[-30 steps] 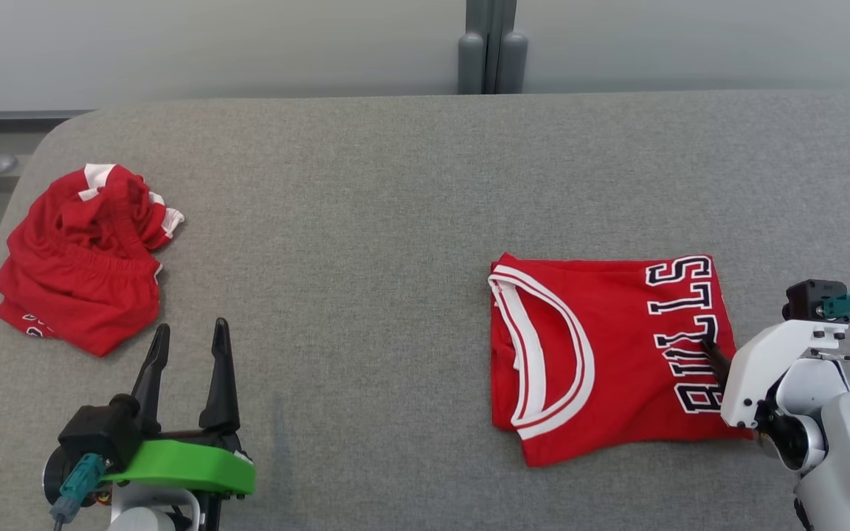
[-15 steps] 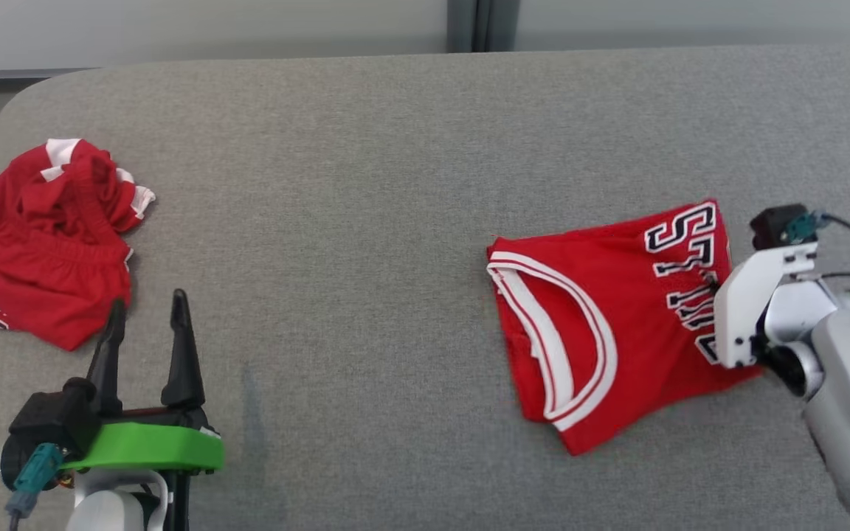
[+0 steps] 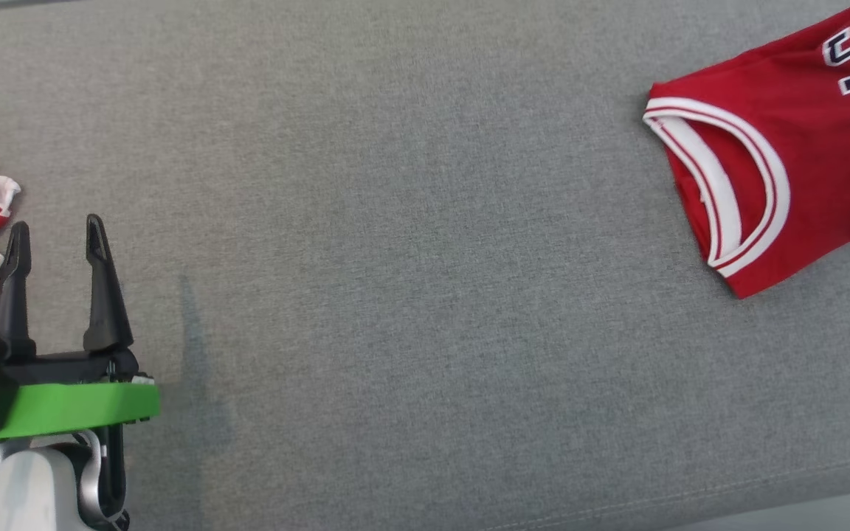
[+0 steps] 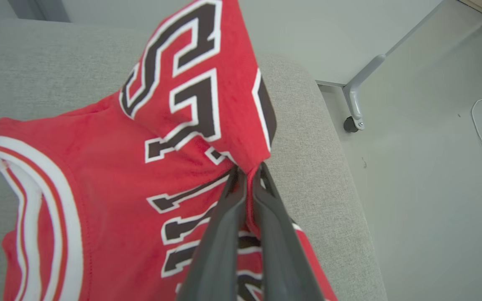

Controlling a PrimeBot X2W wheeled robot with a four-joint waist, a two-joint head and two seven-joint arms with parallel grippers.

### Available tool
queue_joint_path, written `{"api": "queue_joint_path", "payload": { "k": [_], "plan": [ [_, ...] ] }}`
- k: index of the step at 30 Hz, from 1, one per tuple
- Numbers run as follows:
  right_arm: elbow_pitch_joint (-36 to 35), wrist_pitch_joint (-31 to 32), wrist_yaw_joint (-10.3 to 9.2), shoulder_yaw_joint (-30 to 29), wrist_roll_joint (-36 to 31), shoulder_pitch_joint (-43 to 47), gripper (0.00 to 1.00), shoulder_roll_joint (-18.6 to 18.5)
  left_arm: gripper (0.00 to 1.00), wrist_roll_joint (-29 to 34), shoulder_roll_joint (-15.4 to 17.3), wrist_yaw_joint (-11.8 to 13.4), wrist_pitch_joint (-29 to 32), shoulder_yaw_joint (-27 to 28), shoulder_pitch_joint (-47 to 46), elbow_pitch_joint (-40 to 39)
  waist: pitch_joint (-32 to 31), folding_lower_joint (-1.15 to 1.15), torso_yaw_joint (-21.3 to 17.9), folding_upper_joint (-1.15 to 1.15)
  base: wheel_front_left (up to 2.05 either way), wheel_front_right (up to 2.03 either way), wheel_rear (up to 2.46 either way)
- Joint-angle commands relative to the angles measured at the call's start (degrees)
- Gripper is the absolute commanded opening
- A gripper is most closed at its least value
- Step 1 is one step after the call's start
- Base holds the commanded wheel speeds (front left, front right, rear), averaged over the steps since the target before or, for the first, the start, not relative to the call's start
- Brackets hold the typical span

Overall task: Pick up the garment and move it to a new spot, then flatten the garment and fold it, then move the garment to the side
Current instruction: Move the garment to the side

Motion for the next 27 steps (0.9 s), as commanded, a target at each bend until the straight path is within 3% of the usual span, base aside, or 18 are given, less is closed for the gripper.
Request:
{"api": "queue_joint_path", "payload": {
  "k": [1, 9, 19, 21, 22, 27],
  "plan": [
    [0.98, -1.46, -0.12, -1.39, -0.68, -1.23, 0.0, -0.89, 1.0, 0.6, 1.0, -0.02, 0.01, 0.54, -1.36, -0.82, 5.9, 0.0, -4.01, 0.0, 0.0, 0.0, 0.0],
    [4.02, -7.43, -0.12, -7.52, -4.94, -3.13, 0.0, -2.48, 1.0, 1.45, 2.58, -0.04, 0.01, 0.42, -2.97, -3.4, 10.95, 0.0, -5.48, 0.0, 0.0, 0.0, 0.0],
    [5.3, -13.24, -0.12, -13.15, -12.03, -4.46, 0.0, -1.61, 1.0, 0.69, 3.9, -0.06, 0.21, -1.79, -4.57, -4.52, 12.83, 0.0, -5.46, 0.0, 0.0, 0.0, 0.0],
    [4.78, -15.16, -0.12, -13.34, -13.51, -4.34, 0.75, -1.48, 1.0, 0.49, 3.96, -0.06, 0.29, -2.22, -4.65, -4.37, 12.66, 0.0, -5.21, 0.0, 0.0, 0.0, 0.0],
    [4.6, -16.11, -0.12, -13.41, -14.36, -4.33, 1.0, -1.64, 1.0, 0.42, 3.93, -0.06, 0.35, -2.45, -4.65, -4.29, 12.5, 0.0, -5.02, 0.0, 0.0, 0.0, 0.0],
    [3.51, -21.84, -0.12, -12.84, -18.28, -3.82, 1.0, -1.54, 1.0, -0.24, 3.71, -0.07, 0.28, -3.56, -4.54, -2.92, 10.8, 0.0, -3.79, 0.0, 0.0, 0.0, 0.0]
  ]
}}
